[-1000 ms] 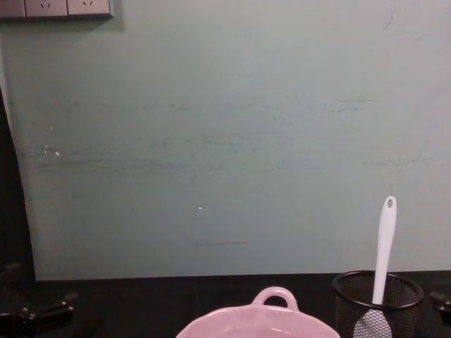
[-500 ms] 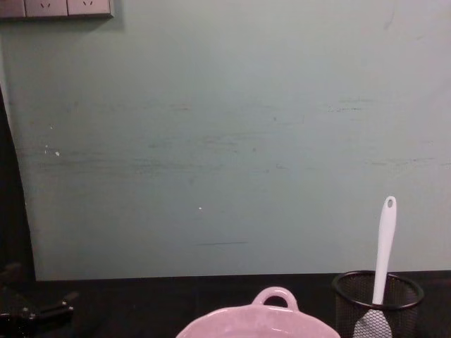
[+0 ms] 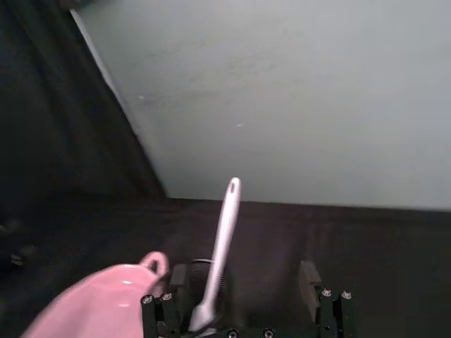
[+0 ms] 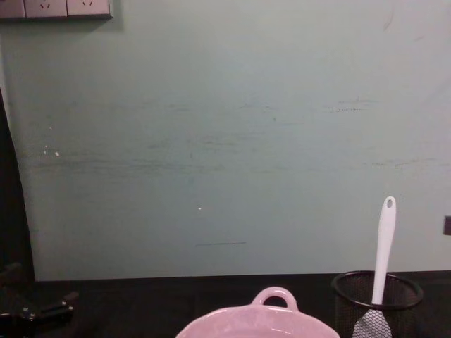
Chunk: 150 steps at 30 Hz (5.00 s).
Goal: Use the one hand to pick up the spoon and stir the clear water in the bowl.
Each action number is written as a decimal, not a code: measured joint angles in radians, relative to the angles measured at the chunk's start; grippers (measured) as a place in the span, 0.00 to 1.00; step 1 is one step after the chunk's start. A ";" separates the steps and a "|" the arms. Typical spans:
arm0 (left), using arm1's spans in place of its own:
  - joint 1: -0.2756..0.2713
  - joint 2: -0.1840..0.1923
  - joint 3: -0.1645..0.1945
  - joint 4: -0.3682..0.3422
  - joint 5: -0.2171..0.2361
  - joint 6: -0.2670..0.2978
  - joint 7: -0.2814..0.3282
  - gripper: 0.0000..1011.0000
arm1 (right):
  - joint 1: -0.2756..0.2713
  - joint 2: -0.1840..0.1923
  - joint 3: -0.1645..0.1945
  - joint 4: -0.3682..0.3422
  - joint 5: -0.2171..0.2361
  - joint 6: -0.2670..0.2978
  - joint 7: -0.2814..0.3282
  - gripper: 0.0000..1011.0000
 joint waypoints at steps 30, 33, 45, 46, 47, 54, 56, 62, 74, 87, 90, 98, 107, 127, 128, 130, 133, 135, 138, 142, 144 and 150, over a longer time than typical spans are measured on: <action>0.000 0.000 0.000 0.000 0.000 0.000 0.000 1.00 | 0.425 -0.160 -0.225 0.465 0.116 0.107 0.194 0.99; 0.000 0.000 0.000 0.000 0.000 0.000 0.000 1.00 | 0.426 -0.161 -0.226 0.467 0.116 0.106 0.195 0.99; 0.000 0.000 0.000 0.000 0.000 0.000 0.000 1.00 | 0.420 -0.157 -0.220 0.457 0.117 0.112 0.193 0.85; 0.000 0.000 0.000 0.000 0.000 0.000 0.000 1.00 | 0.419 -0.157 -0.220 0.457 0.117 0.113 0.192 0.85; 0.000 0.000 0.000 0.000 0.000 0.000 0.000 1.00 | 0.419 -0.157 -0.220 0.457 0.117 0.113 0.192 0.84; 0.000 0.000 0.000 0.000 0.000 0.000 0.000 1.00 | 0.418 -0.156 -0.219 0.454 0.118 0.115 0.190 0.64; 0.000 0.000 0.000 0.000 0.000 0.000 0.000 1.00 | 0.418 -0.155 -0.219 0.454 0.118 0.115 0.189 0.56; 0.000 0.000 0.000 0.000 0.000 0.000 0.000 1.00 | 0.417 -0.155 -0.218 0.453 0.118 0.116 0.189 0.33; 0.000 0.000 0.000 0.000 0.000 0.000 0.000 1.00 | 0.416 -0.154 -0.217 0.452 0.118 0.117 0.188 0.13; 0.000 0.000 0.000 0.000 0.000 0.000 0.000 1.00 | 0.364 -0.008 -0.209 0.135 -0.039 0.018 0.150 0.13; 0.000 0.000 0.000 0.000 0.000 0.000 0.000 1.00 | 0.368 0.007 -0.201 0.097 -0.044 0.026 0.157 0.13; 0.000 0.000 0.000 0.000 0.000 0.000 0.000 1.00 | 0.430 0.020 -0.203 0.018 -0.029 0.068 0.201 0.13; 0.000 0.000 0.000 0.000 0.000 0.000 0.000 1.00 | 0.491 -0.030 -0.291 0.016 -0.020 0.081 0.253 0.13; 0.000 0.000 0.000 0.000 0.000 0.000 0.000 1.00 | 0.407 -0.156 -0.392 0.259 -0.146 -0.278 0.391 0.13; 0.000 0.000 0.000 0.000 0.000 0.000 0.000 1.00 | 0.403 -0.156 -0.393 0.262 -0.153 -0.290 0.395 0.13; 0.000 0.000 0.000 0.000 0.000 0.000 0.000 1.00 | 0.396 -0.157 -0.394 0.269 -0.165 -0.310 0.404 0.13; 0.000 0.000 0.000 0.000 0.000 0.000 0.000 1.00 | 0.381 -0.159 -0.398 0.277 -0.179 -0.329 0.422 0.13; 0.000 0.000 0.000 0.000 0.000 0.000 0.000 1.00 | 0.373 -0.161 -0.401 0.279 -0.183 -0.331 0.434 0.13; 0.000 0.000 0.000 0.000 0.000 0.000 0.000 1.00 | 0.365 -0.164 -0.403 0.279 -0.185 -0.331 0.446 0.13; 0.000 0.000 0.000 0.000 0.000 0.000 0.000 1.00 | 0.357 -0.185 -0.412 0.291 -0.188 -0.322 0.472 0.13; 0.000 0.000 0.000 0.000 0.000 0.000 0.000 1.00 | 0.358 -0.196 -0.413 0.299 -0.188 -0.322 0.479 0.13; 0.000 0.000 0.000 0.000 0.000 0.000 0.000 1.00 | 0.368 -0.248 -0.415 0.345 -0.201 -0.346 0.483 0.13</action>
